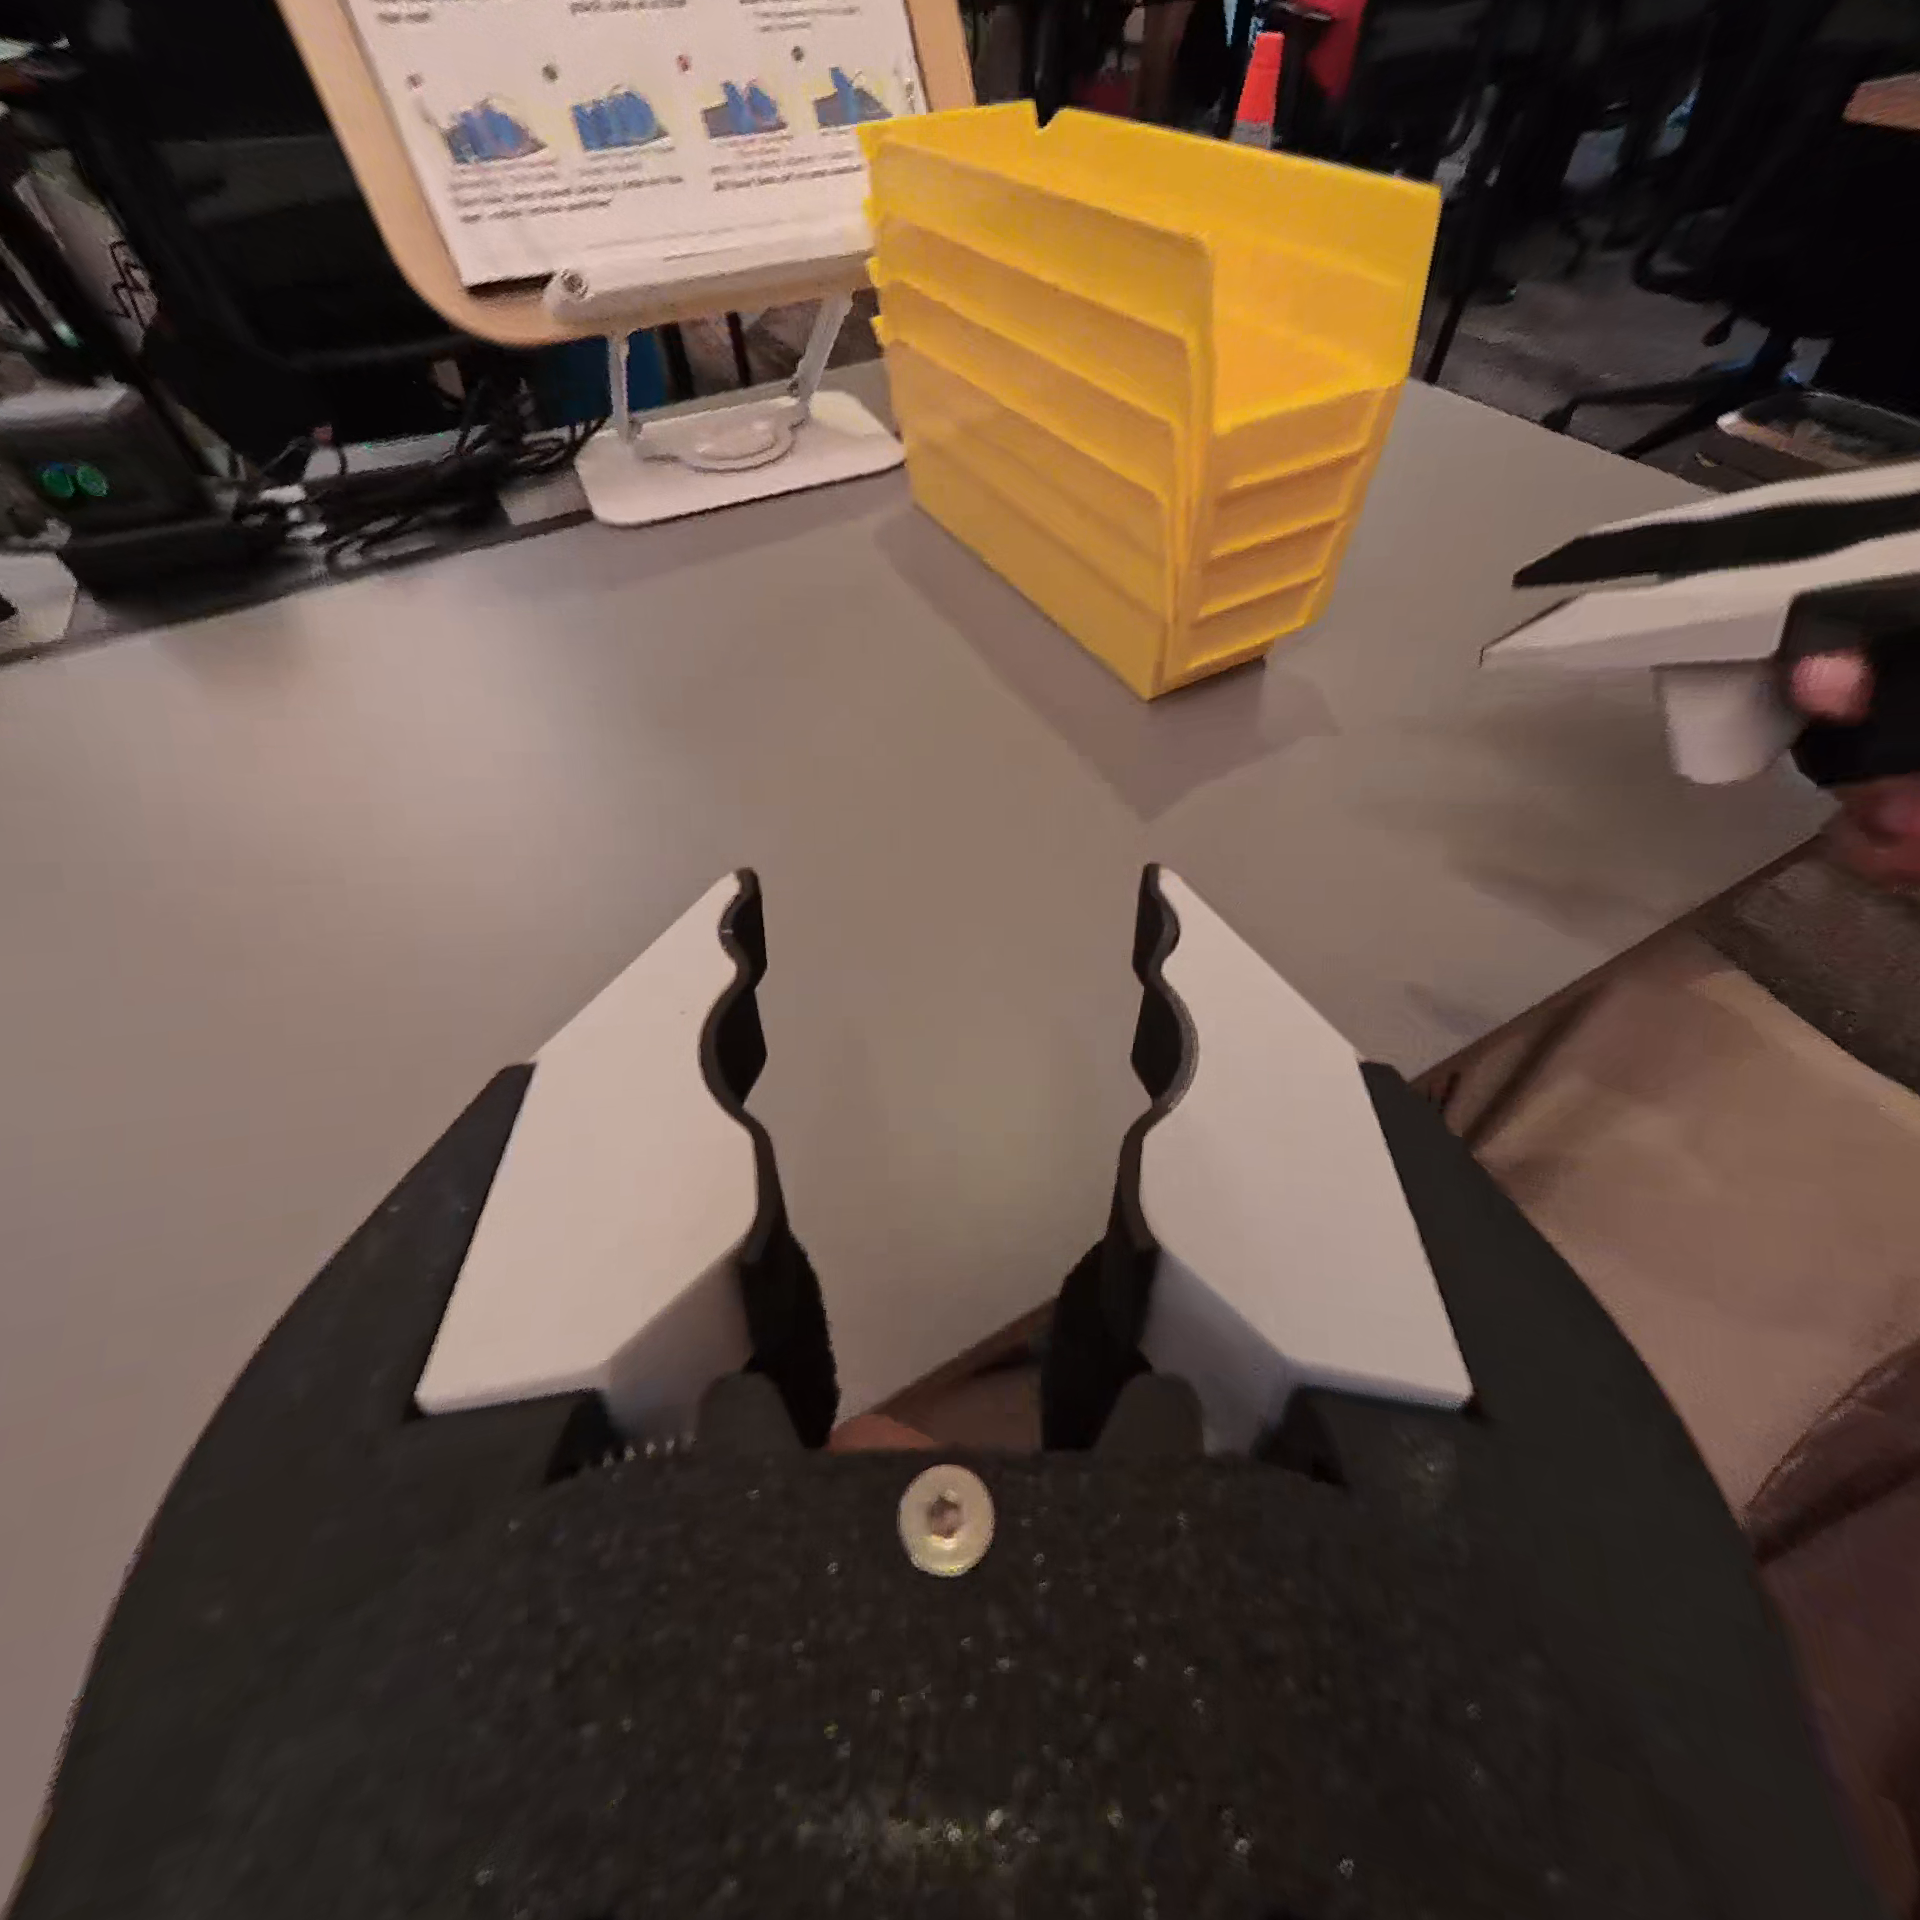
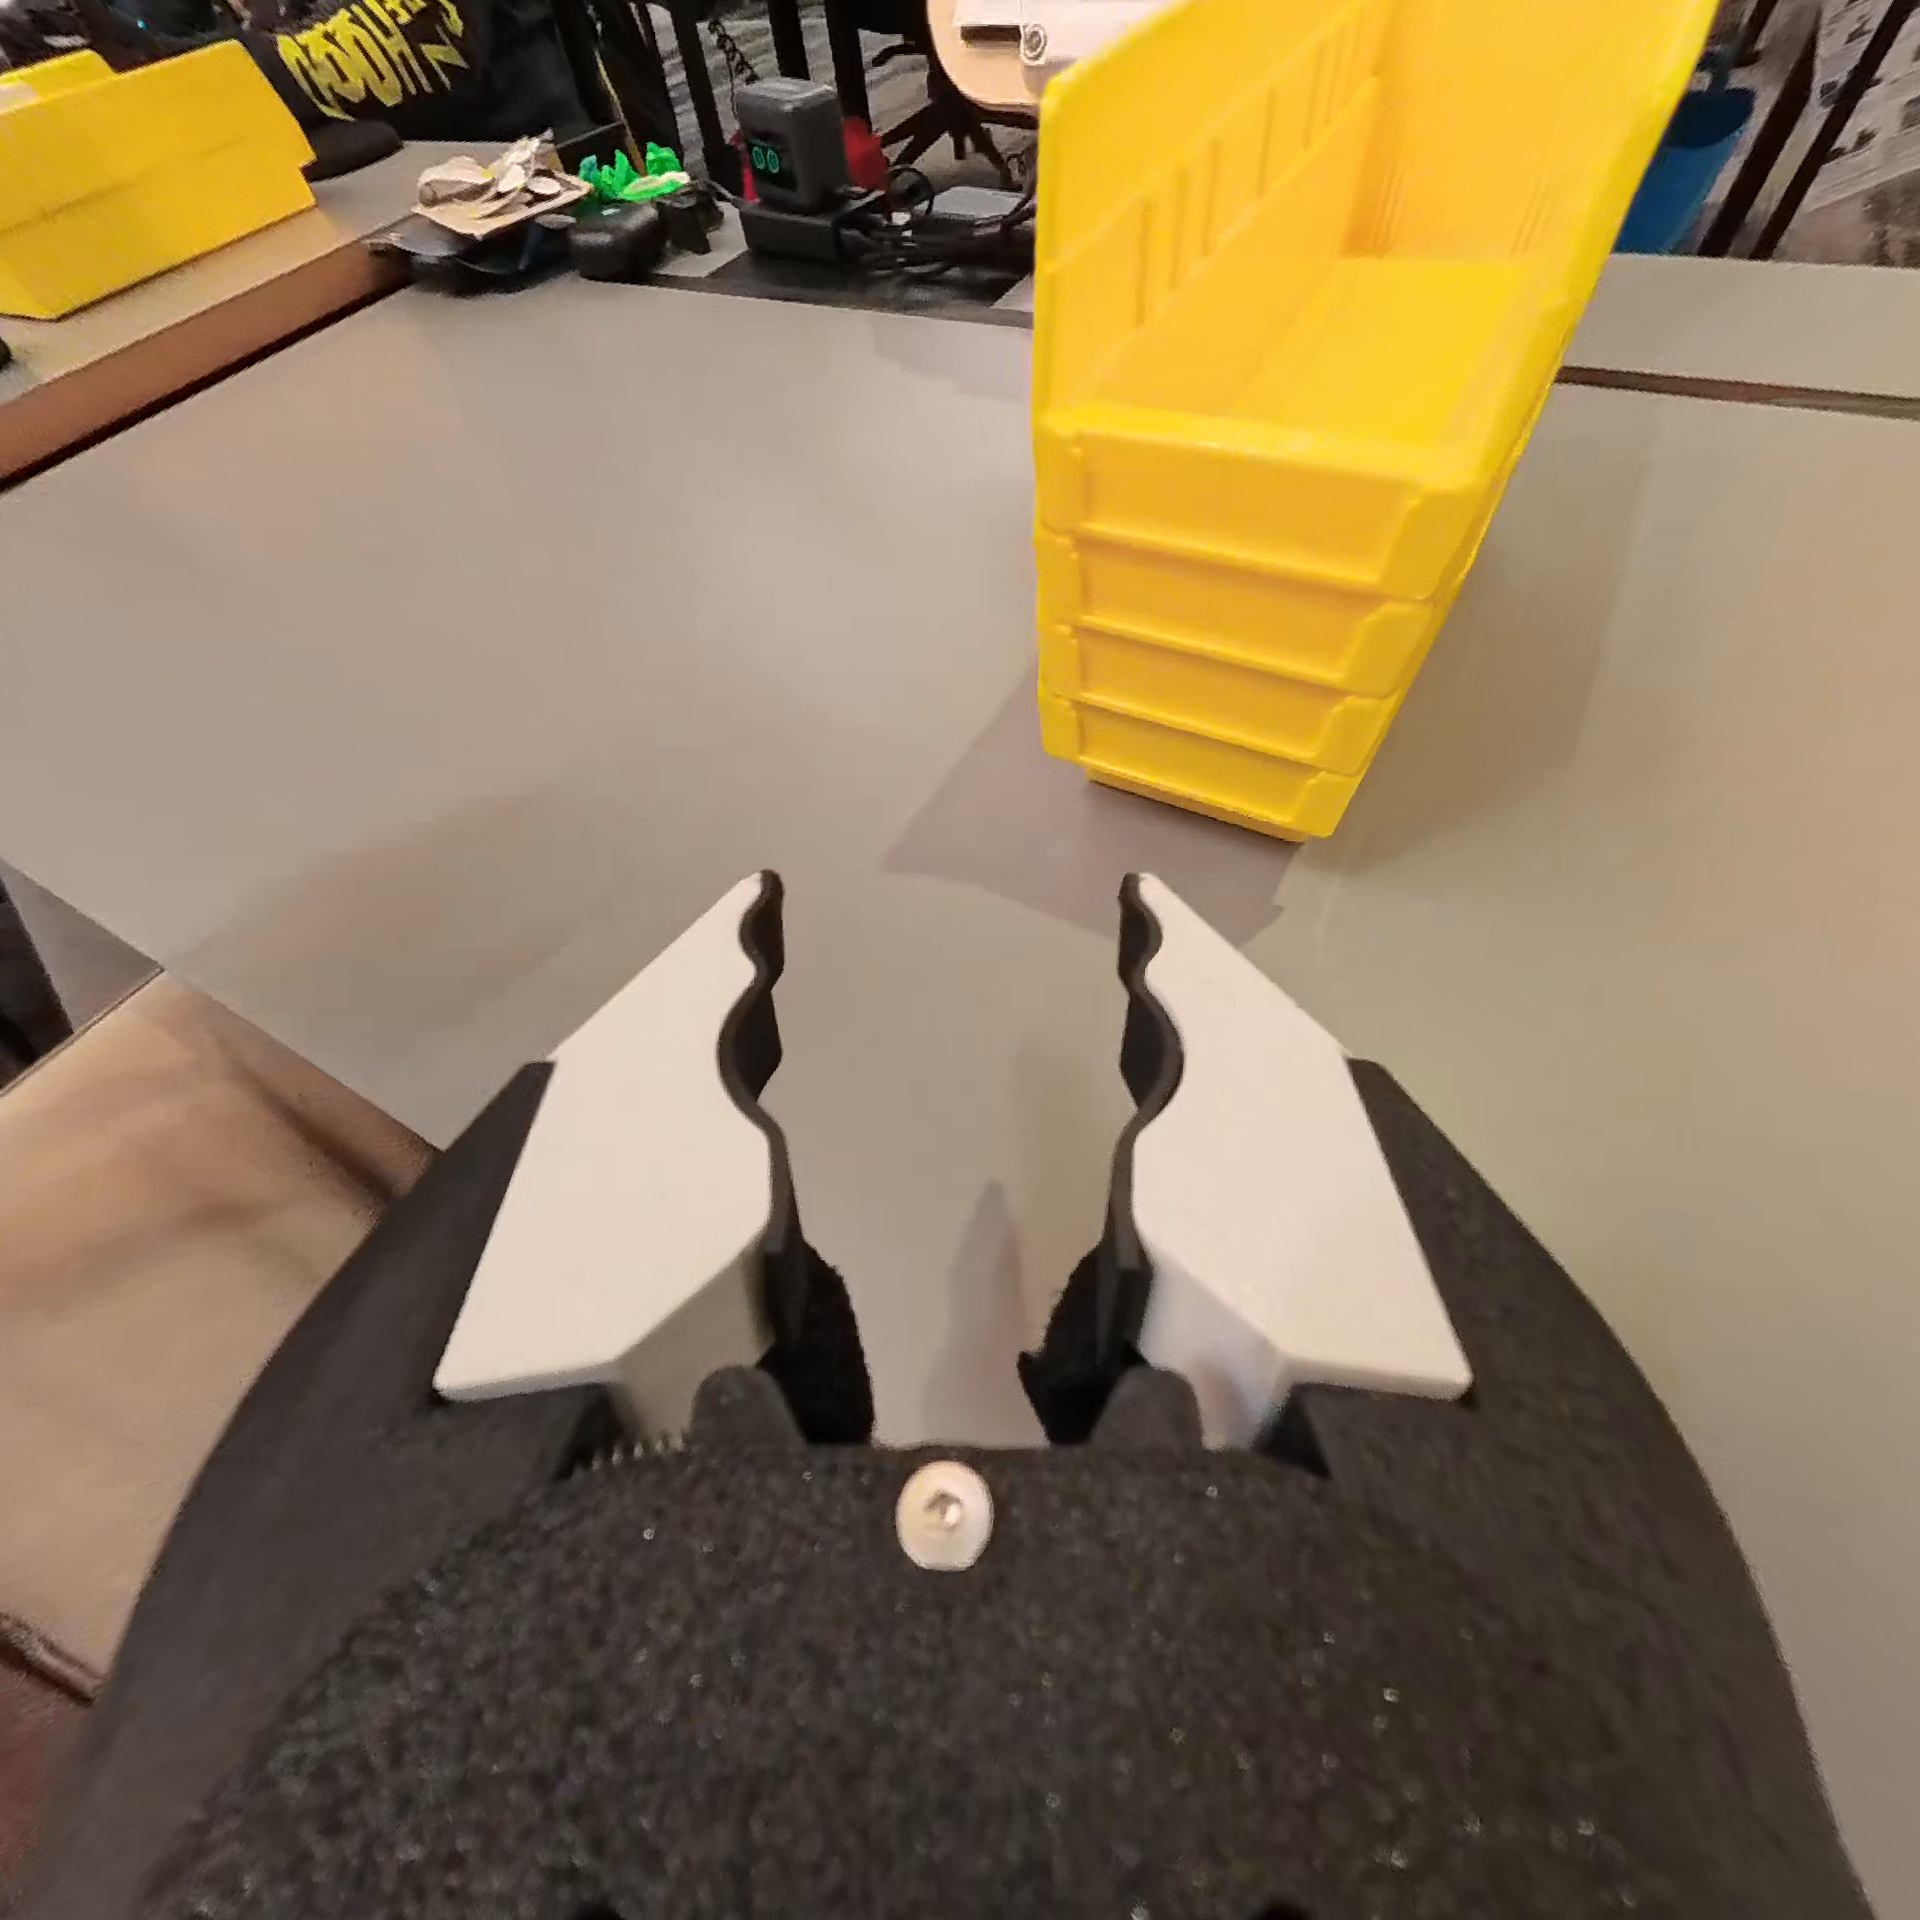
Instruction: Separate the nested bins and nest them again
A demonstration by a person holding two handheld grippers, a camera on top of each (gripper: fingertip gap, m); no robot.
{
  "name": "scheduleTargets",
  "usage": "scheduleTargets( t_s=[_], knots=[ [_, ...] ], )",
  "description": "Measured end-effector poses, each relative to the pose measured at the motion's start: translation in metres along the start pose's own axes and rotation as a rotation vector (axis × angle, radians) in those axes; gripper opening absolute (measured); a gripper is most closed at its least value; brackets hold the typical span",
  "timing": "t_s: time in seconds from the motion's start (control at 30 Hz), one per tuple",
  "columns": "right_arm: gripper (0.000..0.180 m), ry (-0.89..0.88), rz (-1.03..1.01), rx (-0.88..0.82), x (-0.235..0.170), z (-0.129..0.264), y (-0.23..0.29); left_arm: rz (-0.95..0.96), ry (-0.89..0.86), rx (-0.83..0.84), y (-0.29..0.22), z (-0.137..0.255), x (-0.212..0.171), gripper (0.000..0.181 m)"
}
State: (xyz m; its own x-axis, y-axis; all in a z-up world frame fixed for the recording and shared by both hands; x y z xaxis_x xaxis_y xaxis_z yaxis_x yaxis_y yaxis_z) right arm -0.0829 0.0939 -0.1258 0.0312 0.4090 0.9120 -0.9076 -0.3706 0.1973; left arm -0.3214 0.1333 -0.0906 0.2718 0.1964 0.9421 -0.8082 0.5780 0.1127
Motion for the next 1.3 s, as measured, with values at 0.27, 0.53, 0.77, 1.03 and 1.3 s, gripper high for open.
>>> scheduleTargets(
  t_s=[0.27,0.53,0.77,1.03,1.3],
  knots=[
    [0.063,0.029,0.018,-0.046,-0.003,-0.005,-0.008,0.136,0.222,-0.199,0.005,0.000,-0.042,0.055],
    [0.063,0.076,0.074,-0.071,-0.011,-0.010,-0.007,0.107,0.245,-0.228,-0.001,-0.004,-0.047,0.048],
    [0.070,0.035,-0.036,0.083,-0.011,-0.011,0.018,0.030,0.246,-0.166,0.004,-0.009,-0.050,0.046],
    [0.071,0.087,-0.012,0.065,-0.017,-0.018,0.012,0.105,0.297,-0.181,0.007,-0.007,-0.058,0.042],
    [0.073,0.120,0.048,0.023,-0.020,-0.023,0.013,0.237,0.350,-0.214,0.010,-0.007,-0.062,0.039]
  ],
)
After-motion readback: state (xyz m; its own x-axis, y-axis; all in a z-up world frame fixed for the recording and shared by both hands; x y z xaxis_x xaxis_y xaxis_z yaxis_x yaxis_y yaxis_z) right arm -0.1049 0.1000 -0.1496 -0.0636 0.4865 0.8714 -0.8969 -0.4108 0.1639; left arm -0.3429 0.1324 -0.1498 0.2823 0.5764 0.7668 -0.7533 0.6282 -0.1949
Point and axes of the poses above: each gripper's, where its closed fingertips meet, z back along the fingers, x out of its top, y = z × x across the jaws, the point moved 2 cm from there along z, back along the fingers, and after that the axes turned 14 degrees about x, right-handed, at the moved point
